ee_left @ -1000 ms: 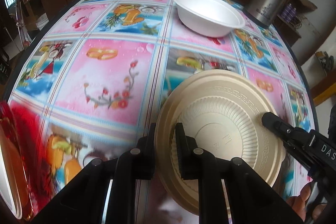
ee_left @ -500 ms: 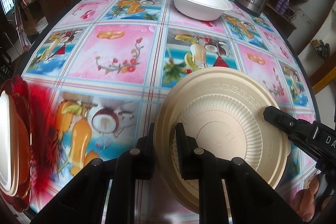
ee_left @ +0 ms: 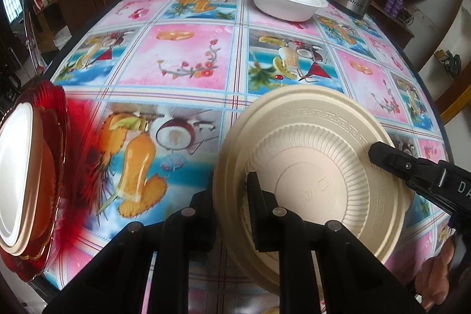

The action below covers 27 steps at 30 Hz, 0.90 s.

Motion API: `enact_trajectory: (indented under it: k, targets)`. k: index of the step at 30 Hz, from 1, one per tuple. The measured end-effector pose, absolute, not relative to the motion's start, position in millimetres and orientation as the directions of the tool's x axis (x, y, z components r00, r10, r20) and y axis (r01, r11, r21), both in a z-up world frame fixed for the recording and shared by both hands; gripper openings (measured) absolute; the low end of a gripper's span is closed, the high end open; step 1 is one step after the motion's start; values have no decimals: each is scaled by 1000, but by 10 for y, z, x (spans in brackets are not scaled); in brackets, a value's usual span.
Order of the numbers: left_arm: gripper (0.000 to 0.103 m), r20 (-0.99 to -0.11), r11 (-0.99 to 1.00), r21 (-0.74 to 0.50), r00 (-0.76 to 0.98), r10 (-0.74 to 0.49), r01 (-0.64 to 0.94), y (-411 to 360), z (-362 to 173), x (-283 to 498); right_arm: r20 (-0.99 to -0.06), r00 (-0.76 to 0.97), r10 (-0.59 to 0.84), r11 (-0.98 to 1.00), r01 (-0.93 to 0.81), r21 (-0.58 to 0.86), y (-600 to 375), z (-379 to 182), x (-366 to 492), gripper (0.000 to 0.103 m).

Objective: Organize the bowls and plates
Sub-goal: 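Lift the beige bowl with both tools and carry it toward the red plate stack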

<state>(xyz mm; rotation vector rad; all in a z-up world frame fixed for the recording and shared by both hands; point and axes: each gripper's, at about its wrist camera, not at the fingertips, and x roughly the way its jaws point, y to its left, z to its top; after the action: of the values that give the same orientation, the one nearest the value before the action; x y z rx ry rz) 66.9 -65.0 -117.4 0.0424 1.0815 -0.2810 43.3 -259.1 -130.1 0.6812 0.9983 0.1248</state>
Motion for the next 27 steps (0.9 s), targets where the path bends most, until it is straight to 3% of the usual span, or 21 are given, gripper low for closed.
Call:
enact_trajectory:
  k: [14, 22, 27]
  targets:
    - [17, -871, 963, -133, 437, -226, 234, -485, -1188, 623, -729, 548, 410, 787, 192, 586, -2410, -1304, 414, 10]
    - [17, -867, 967, -131, 448, -217, 217, -367, -1158, 615, -692, 530, 490, 721, 199, 664, -2395, -1344, 407, 9]
    - [17, -865, 968, -122, 455, -212, 219, -351, -1141, 617, -736, 539, 409, 803, 170, 571, -2232, -1222, 396, 9]
